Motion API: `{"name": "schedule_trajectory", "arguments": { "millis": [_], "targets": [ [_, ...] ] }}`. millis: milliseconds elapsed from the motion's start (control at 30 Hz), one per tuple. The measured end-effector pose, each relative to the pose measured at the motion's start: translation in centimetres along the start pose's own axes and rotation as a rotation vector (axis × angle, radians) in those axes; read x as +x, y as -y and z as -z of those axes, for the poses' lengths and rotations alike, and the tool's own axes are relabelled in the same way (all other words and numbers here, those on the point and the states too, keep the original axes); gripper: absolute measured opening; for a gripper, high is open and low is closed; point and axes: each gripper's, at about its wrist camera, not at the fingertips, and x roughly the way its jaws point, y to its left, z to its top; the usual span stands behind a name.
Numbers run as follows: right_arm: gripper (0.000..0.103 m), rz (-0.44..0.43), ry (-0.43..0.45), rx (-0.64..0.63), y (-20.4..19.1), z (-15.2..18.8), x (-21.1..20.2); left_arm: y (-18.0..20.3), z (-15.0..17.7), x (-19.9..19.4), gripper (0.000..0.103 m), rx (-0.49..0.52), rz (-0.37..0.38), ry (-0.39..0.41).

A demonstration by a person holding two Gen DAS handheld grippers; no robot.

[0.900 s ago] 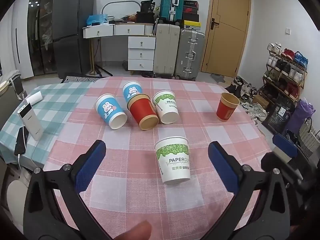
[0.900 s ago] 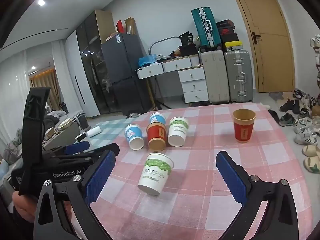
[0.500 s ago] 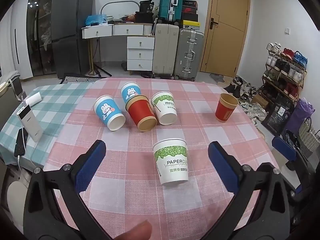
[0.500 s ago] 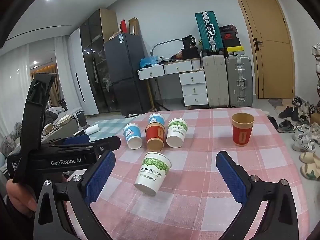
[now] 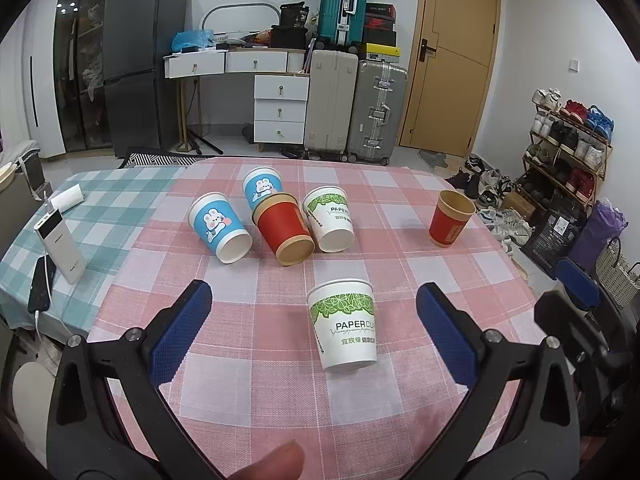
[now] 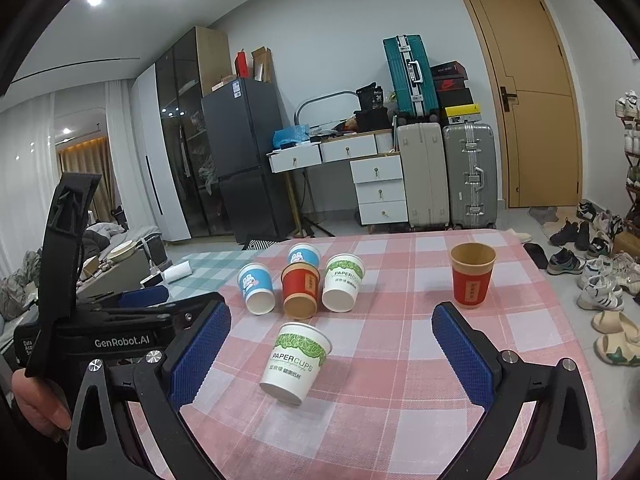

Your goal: Flip cup upright

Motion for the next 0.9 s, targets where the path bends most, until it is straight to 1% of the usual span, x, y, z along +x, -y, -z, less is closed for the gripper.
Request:
{"name": "schedule_trajectory", "arguments": {
  "millis": [467,900],
  "targets": [
    [0.103,-0.018,0.000,-0.008,-0.14,-0.26,-0.04,-0.05,0.12,-0.61,0.102,0.003,0.001,0.002],
    [0.103,-0.022,-0.003,-0.001,-0.07,-0.39,-0.04,-0.01,0.36,-0.12,0.102,0.005,0.000,-0.013]
  ]
}}
